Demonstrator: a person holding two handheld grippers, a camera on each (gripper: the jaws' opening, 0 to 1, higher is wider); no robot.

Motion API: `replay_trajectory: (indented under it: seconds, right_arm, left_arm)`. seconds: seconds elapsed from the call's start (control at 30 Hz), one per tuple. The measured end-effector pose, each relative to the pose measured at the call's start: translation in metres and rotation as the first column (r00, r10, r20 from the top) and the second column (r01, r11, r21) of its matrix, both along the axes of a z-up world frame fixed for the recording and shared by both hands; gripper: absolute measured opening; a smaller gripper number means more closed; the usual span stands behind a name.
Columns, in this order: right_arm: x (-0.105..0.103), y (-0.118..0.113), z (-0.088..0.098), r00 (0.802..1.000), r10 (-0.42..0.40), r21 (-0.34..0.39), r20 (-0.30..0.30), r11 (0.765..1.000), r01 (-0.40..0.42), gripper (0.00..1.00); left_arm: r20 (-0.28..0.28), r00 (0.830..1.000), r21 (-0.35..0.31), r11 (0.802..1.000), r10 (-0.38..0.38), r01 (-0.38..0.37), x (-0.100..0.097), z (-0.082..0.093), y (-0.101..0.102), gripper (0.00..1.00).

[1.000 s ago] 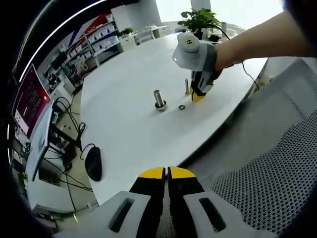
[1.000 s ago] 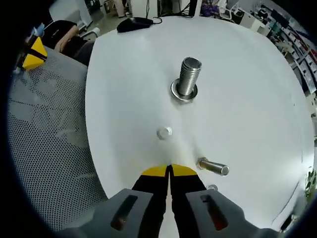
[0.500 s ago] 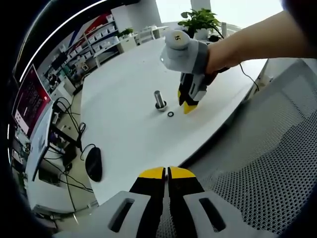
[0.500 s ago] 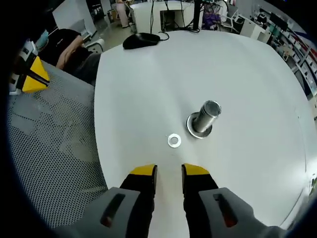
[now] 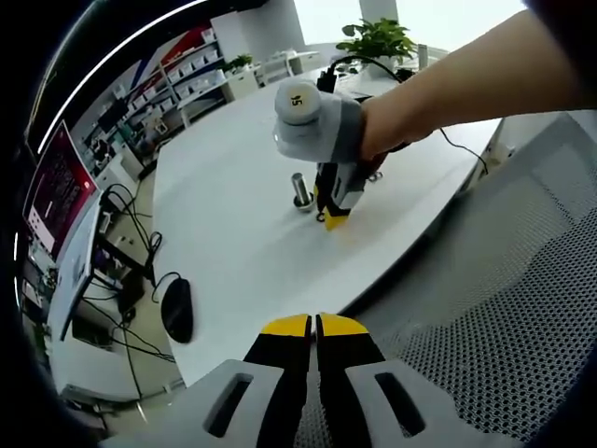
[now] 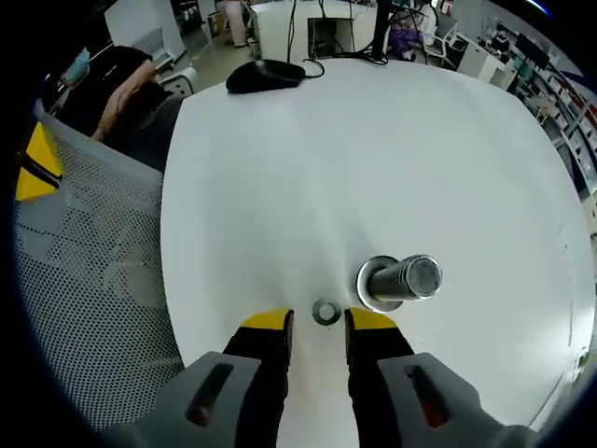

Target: Place the washer onto the threaded stud by aligning its center hole with the stud, sliding it down to the base, and recovering from edge contact or off-axis alignment until the washer reaches the visible bottom stop.

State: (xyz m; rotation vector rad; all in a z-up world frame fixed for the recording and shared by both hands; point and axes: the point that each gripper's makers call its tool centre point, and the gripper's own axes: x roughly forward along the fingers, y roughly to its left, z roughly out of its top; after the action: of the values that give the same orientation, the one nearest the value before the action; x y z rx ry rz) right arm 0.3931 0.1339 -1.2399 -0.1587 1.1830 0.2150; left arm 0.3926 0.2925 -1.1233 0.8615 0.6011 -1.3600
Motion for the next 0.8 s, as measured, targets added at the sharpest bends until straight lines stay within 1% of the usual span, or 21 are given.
replay_trajectory:
  seconds: [0.1,0.13,0.23,0.37,0.43,0.5,0.6,0.7,0.8]
  right_arm:
    - [-0.0001,-0.0004,0.0001,1.0,0.011,-0.01,-0.008,1.0,-0.011,0.19]
    - [0.0032,-0.0045,-0.0036,0.999,0.032,-0.02,-0.016,0.999,-0.032,0.17]
    - [0.0008,-0.0017,-0.0012,0.999,0.026,-0.027,-0.022,0.999,-0.026,0.17]
    - [-0.0017,-0.0001,0.0003,0.999,0.044,-0.039,-0.024,0.998,-0.045,0.17]
    - [0.0011,-0.0028,-0.0028,0.998,0.049,-0.035,-0.034,0.998,-0.05,0.17]
    - [-0.0029,-0.0006,-0.0001,0.998,0.055,-0.037,-0.044,0.998,-0.057,0.16]
    - [-0.0037,0.0027,0.0001,0.997,0.057,-0.048,-0.042,0.997,-0.059,0.15]
    - [-0.0013,-0.0013,0.0001,0.998,0.054,-0.061,-0.027,0.997,-0.055,0.14]
    - [-0.0025,-0.0021,-0.0003,0.999,0.043,-0.057,-0.019,0.997,-0.044,0.14]
  left_arm:
    - [0.0,1.0,0.0,1.0,0.0,0.0,-0.0001,-0.0003,-0.0001,0.0]
    - [0.0,1.0,0.0,1.0,0.0,0.0,-0.0001,-0.0003,-0.0002,0.0]
    - [0.0,1.0,-0.001,1.0,0.001,-0.001,-0.0001,-0.0001,-0.0003,0.0]
    - [-0.001,1.0,-0.003,1.0,0.001,-0.001,-0.0001,0.0,-0.0005,0.0]
    - [-0.001,1.0,-0.003,1.0,0.001,-0.001,-0.0001,0.0001,-0.0006,0.0]
    - [-0.001,1.0,-0.004,1.0,0.0,0.0,-0.0003,0.0004,-0.0004,0.0]
    - [0.0,1.0,-0.005,1.0,0.0,0.0,-0.0005,0.0005,-0.0004,0.0]
    - [0.0,1.0,-0.005,1.0,-0.001,0.001,-0.0006,0.0005,-0.0002,0.0]
    - [-0.001,1.0,-0.004,1.0,-0.001,0.001,-0.0009,0.0006,0.0001,0.0]
